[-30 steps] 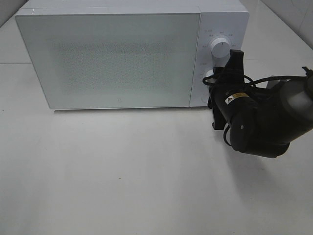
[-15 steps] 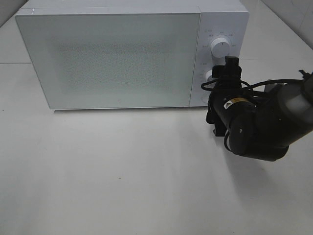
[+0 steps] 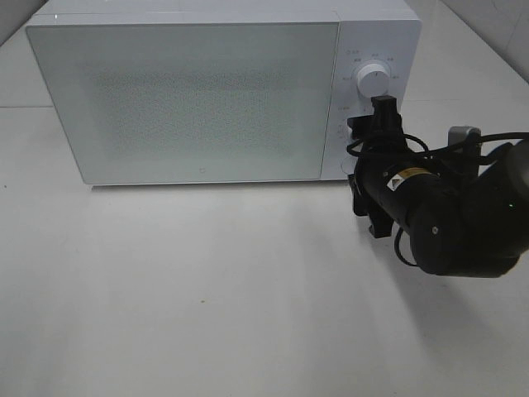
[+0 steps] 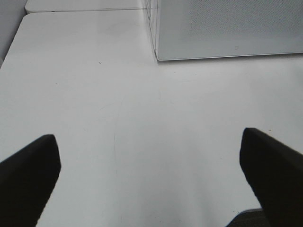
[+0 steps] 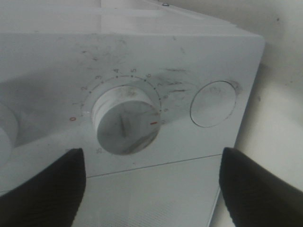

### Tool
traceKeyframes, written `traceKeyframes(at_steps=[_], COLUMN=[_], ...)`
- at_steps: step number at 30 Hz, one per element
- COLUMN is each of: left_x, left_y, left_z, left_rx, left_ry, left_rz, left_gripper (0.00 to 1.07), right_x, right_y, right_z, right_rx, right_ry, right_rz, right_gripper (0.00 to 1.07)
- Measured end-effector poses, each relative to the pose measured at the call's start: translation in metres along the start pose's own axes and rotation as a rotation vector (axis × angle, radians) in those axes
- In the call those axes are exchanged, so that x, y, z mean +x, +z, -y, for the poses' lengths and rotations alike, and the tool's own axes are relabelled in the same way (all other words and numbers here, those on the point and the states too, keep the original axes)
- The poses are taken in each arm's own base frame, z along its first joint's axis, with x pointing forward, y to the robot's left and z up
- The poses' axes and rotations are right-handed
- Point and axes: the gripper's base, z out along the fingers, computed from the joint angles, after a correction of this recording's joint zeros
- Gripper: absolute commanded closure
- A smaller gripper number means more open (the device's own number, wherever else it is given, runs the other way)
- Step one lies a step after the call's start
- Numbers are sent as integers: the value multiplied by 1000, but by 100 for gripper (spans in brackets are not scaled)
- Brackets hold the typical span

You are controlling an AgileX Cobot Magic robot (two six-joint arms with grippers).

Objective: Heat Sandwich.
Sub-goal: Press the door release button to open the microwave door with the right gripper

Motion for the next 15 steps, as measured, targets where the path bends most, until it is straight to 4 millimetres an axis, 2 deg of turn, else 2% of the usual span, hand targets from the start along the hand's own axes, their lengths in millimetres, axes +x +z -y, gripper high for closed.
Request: traceKeyframes(at_steps=[2, 6, 7, 11, 14, 15], left_x=[0, 0, 0, 0, 0, 0], left_y=[0, 0, 0, 0, 0, 0], left_z=[0, 0, 0, 0, 0, 0], left_rx=[0, 0, 0, 0, 0, 0], left_ry=[0, 0, 0, 0, 0, 0], left_rz=[0, 0, 0, 0, 0, 0], left_gripper=[9, 9, 9, 9, 9, 9], right_x=[-5, -7, -7, -6, -2, -2], right_y=[-13, -26, -34, -43, -54, -54], right_z=[1, -3, -5, -10, -16, -16], right_rx=[24, 47, 62, 89, 130, 130], right_ry=[-52, -127, -193, -330, -531, -531], right_rz=[-14, -51, -84, -145, -244, -244], right_gripper=[32, 32, 32, 32, 32, 32])
